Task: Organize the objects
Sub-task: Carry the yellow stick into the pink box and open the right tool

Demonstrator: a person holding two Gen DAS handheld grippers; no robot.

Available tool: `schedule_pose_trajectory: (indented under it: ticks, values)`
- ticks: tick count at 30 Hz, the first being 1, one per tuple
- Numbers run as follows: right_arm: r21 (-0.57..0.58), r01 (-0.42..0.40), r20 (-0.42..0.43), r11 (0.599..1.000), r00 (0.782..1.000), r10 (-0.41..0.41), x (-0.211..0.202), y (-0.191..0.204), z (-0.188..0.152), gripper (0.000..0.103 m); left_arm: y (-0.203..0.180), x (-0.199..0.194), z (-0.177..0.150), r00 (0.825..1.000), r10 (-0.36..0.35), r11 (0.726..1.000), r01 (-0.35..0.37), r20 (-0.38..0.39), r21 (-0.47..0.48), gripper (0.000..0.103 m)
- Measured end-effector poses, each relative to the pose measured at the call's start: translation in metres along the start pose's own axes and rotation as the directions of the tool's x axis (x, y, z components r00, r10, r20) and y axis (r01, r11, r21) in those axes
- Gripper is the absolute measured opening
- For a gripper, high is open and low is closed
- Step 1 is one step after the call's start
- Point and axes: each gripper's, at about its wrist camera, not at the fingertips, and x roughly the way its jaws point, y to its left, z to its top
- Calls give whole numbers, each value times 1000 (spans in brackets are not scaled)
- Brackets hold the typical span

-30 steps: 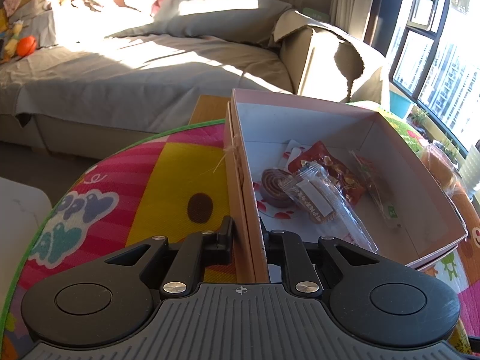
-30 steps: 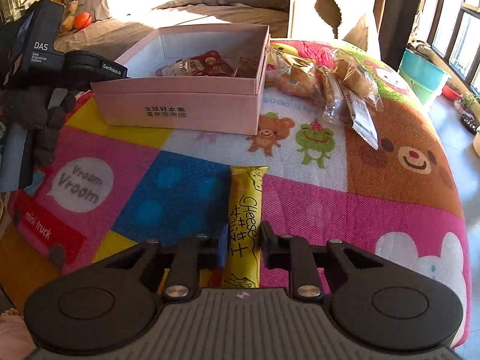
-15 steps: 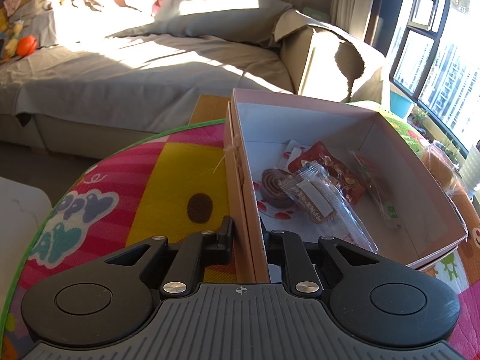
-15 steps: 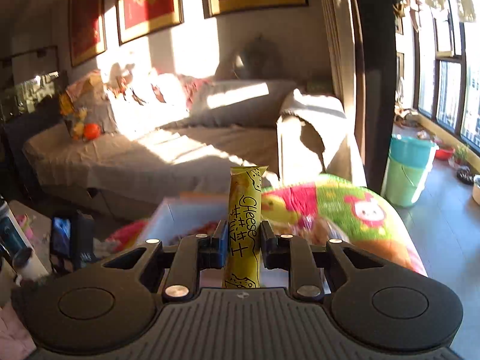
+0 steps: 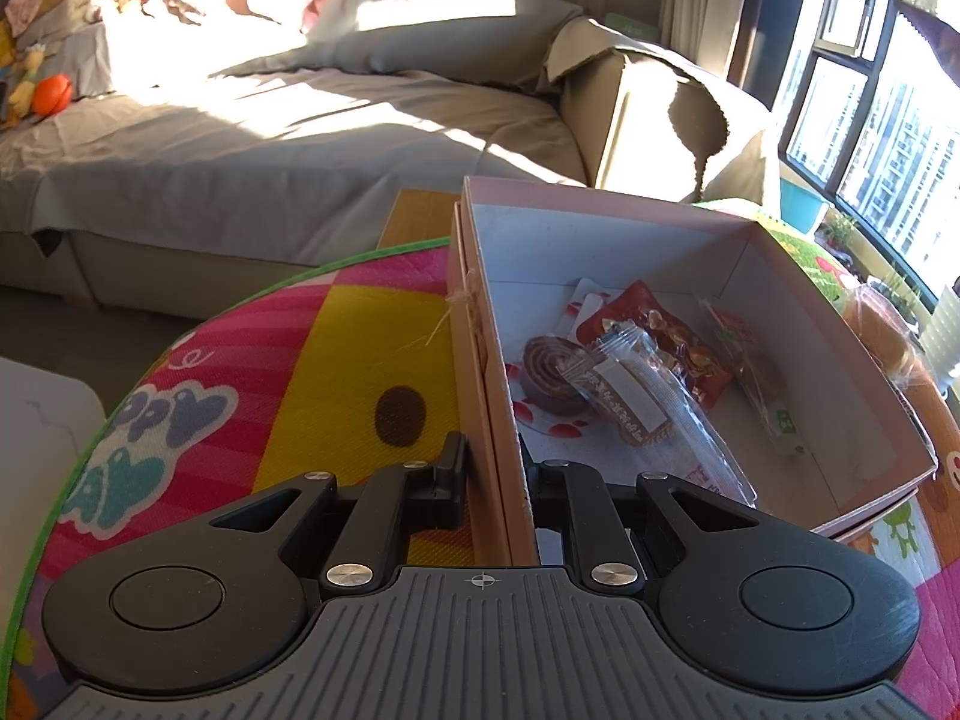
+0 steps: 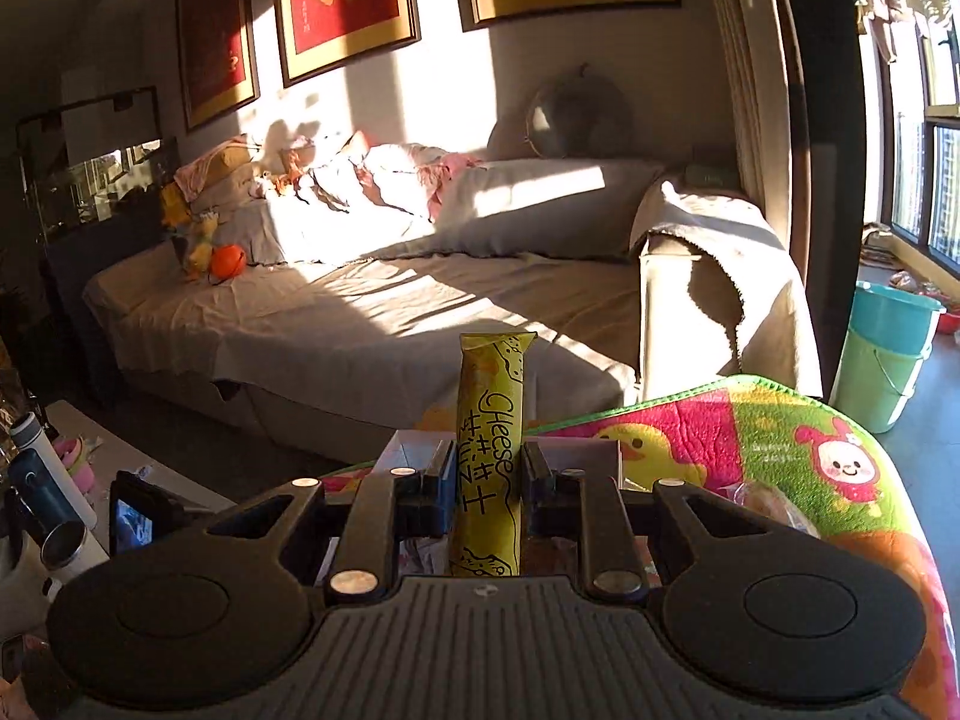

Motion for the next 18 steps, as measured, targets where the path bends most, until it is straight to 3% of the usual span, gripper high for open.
schedule_pose_trajectory:
  ticks: [6, 11, 18]
  values:
    - [23, 4, -29, 1000, 1000, -3, 23, -4, -9, 27, 0, 0, 0, 1000, 0, 1000, 0, 0, 0, 15]
    - [30, 29, 2, 999, 1000, -29, 15, -16, -12, 53, 0, 0, 0, 1000, 0, 1000, 0, 0, 0, 16]
    - [84, 156, 8, 984, 987, -158, 2, -69, -23, 66, -1, 0, 0, 1000, 1, 1000, -1, 0, 0, 16]
